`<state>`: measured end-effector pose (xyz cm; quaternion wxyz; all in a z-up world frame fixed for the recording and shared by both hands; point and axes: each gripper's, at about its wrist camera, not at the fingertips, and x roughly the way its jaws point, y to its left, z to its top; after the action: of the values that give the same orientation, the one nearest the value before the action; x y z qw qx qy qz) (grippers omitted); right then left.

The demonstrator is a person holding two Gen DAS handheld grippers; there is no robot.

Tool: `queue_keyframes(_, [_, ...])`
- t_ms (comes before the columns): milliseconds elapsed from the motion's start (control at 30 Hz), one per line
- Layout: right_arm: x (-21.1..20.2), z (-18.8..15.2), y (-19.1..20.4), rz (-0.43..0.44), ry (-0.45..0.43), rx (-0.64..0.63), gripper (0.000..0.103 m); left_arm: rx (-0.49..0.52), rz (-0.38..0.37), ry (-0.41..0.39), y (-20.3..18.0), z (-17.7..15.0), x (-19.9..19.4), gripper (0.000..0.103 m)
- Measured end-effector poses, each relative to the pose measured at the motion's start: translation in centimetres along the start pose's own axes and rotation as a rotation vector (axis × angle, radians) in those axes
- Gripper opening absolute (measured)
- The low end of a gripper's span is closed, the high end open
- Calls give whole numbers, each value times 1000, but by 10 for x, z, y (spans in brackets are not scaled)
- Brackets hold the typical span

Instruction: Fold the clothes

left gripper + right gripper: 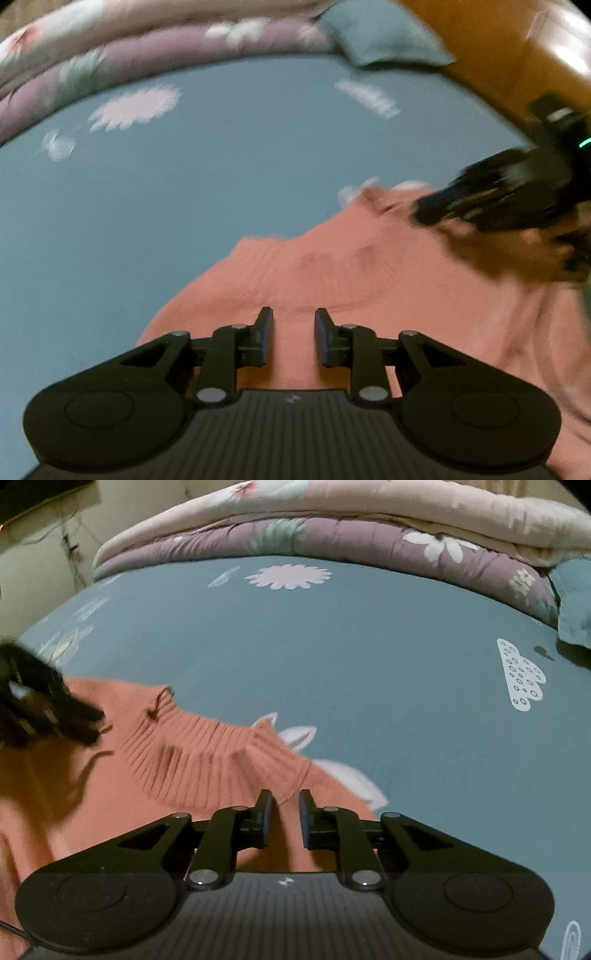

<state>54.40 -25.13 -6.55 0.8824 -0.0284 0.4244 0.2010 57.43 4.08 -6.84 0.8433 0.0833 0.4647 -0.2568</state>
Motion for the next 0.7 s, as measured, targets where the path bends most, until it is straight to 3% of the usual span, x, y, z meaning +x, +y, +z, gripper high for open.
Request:
queue_keyframes(133, [4,0,3,-18,-20,-11,22,-168,-2,-54,29,6,7,26])
queue_keyframes(333, [6,0,-3,-10,-51,47,23,-127,42,-49,10,0,-5,31])
queue_keyframes(433, [3,1,-4,-16,-49,82,27,-78,81,-37,-9,-11,-23,49])
queue_keyframes(467, [1,1,-4,-23,-42,94,31,-59,96,-46,-13,-16,-35,55])
queue_keyframes(533, [-15,-3,3,-33,-53,101,64,-22,130,-75,-27,-29,-61,70])
queue_keyframes(567, [-24,-6,6,-38,-61,102,67,-16,142,-86,-33,-36,-73,81])
queue_keyframes(600, [-36,-11,11,-34,-74,105,68,-23,145,-95,-38,-45,-84,85])
queue_keyframes(700, [-64,-32,26,-22,-85,118,77,-71,135,-98,-54,-73,-110,86])
